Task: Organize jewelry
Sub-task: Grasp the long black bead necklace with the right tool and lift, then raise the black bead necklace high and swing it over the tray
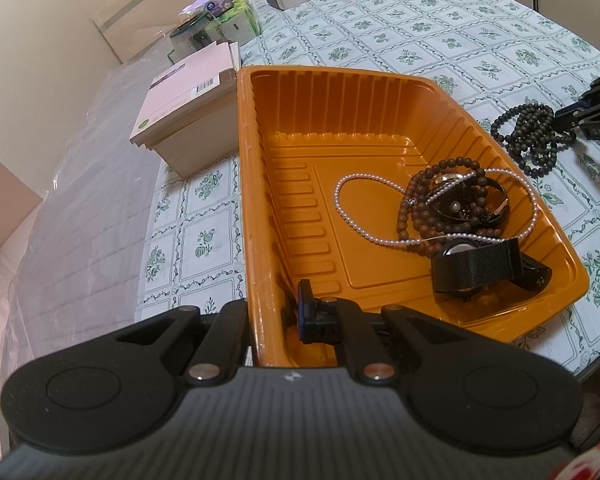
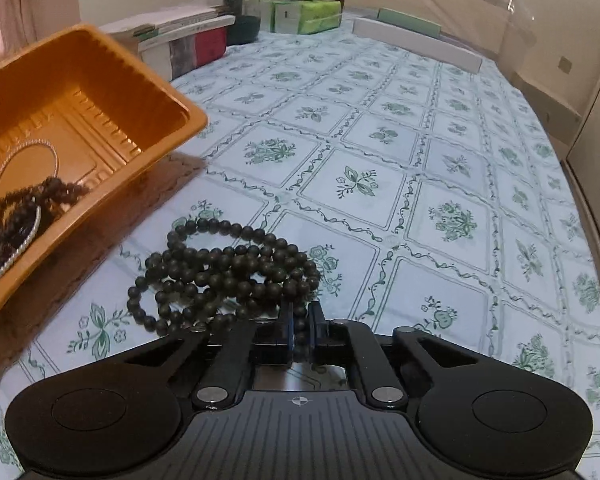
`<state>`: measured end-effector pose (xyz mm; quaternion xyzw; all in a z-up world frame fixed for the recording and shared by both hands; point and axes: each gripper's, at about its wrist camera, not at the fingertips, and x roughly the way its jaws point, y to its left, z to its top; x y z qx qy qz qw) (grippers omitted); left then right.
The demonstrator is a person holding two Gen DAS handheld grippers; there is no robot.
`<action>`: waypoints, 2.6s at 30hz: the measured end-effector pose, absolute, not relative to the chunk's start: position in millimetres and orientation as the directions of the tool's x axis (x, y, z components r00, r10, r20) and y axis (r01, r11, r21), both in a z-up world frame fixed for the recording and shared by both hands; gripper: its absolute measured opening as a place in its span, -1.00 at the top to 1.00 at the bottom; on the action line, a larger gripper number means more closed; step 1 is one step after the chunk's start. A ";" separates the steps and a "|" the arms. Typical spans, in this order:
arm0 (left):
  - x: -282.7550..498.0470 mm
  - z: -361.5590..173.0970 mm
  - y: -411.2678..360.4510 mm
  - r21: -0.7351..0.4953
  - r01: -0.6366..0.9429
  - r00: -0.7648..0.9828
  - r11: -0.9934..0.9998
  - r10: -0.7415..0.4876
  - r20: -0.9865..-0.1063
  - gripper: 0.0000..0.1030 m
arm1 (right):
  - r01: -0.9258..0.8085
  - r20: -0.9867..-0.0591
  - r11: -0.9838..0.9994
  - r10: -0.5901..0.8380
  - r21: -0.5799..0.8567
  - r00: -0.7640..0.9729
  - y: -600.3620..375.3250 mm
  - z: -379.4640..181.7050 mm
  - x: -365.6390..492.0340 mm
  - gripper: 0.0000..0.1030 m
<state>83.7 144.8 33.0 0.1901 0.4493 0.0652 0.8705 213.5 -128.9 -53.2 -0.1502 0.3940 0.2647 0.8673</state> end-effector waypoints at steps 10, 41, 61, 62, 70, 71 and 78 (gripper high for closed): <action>84.1 32.5 145.8 0.388 0.059 0.587 0.920 0.282 -0.759 0.88 | -0.538 -0.610 0.824 0.337 -0.178 0.717 -155.9 26.3 175.5 0.88; 85.5 34.4 140.7 0.410 0.080 0.594 0.909 0.286 -0.752 0.89 | -0.492 -0.236 0.708 0.435 -0.506 0.869 -168.6 300.5 154.1 0.88; 84.3 32.8 144.3 0.390 0.078 0.594 0.918 0.271 -0.757 0.89 | -0.570 -0.206 0.556 0.583 -0.605 0.786 -84.5 354.1 134.1 0.88; 84.4 32.7 144.7 0.387 0.078 0.594 0.919 0.269 -0.758 0.89 | -0.573 -0.204 0.547 0.591 -0.610 0.781 -77.1 355.7 133.7 0.88; 83.9 31.8 148.0 0.374 0.077 0.596 0.924 0.258 -0.760 0.89 | -0.588 -0.227 0.464 0.623 -0.663 0.748 -21.2 348.3 141.0 0.88; 83.9 31.7 148.3 0.373 0.077 0.596 0.925 0.257 -0.761 0.89 | -0.592 -0.236 0.450 0.626 -0.669 0.743 -16.0 346.3 141.0 0.88; 83.2 31.2 151.0 0.365 0.076 0.599 0.928 0.250 -0.760 0.89 | -0.620 -0.348 0.260 0.641 -0.740 0.684 21.7 307.8 142.4 0.88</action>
